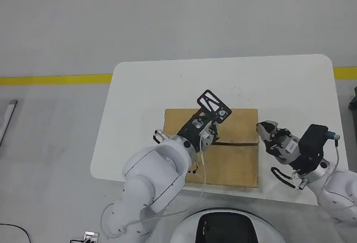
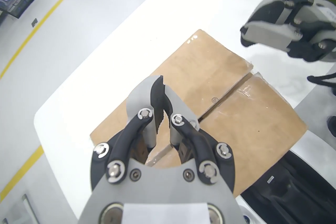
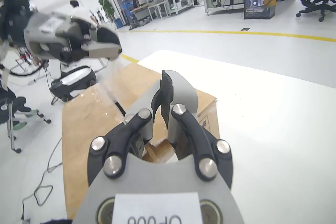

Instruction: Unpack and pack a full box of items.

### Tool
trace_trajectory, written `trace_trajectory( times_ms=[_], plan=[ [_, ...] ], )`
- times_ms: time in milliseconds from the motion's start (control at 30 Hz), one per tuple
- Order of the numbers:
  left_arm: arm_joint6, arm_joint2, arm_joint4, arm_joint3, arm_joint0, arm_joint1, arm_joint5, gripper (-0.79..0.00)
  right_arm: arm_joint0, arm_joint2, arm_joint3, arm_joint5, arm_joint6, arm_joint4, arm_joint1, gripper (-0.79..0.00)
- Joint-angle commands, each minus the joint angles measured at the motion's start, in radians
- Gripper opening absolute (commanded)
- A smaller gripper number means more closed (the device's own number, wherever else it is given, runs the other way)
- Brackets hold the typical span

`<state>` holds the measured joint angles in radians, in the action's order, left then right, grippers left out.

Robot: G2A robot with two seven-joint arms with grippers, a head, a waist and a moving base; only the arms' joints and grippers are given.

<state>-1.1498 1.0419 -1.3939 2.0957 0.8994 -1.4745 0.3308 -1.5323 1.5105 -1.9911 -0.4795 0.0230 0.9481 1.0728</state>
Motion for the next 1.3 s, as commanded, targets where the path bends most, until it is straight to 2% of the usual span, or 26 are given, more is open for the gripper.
trace_trajectory(
  times_ms=[0, 233, 600, 967, 1067, 1267],
  plan=[
    [0.000, 0.013, -0.024, 0.002, -0.005, 0.003, 0.012, -0.785, 0.007, -0.010, 0.002, 0.005, -0.012, 0.021, 0.001, -0.785],
    [0.001, 0.077, -0.107, 0.039, -0.007, 0.017, 0.053, -0.785, 0.015, -0.019, 0.024, -0.009, -0.044, 0.026, 0.001, -0.785],
    [-0.029, 0.155, -0.208, 0.088, -0.009, 0.041, 0.181, -0.785, 0.030, -0.022, 0.050, -0.020, -0.110, 0.025, 0.001, -0.785],
    [-0.002, 0.249, -0.298, 0.105, 0.007, 0.061, 0.219, -0.785, 0.035, -0.012, 0.067, -0.034, -0.117, 0.028, 0.000, -0.785],
    [0.017, 0.259, -0.318, 0.096, -0.002, 0.063, 0.203, -0.785, 0.040, -0.009, 0.072, -0.029, -0.110, 0.015, 0.001, -0.785],
    [0.017, 0.275, -0.428, 0.085, -0.013, 0.073, 0.241, -0.785, 0.053, -0.007, 0.072, -0.029, -0.116, 0.021, 0.001, -0.785]
  ],
)
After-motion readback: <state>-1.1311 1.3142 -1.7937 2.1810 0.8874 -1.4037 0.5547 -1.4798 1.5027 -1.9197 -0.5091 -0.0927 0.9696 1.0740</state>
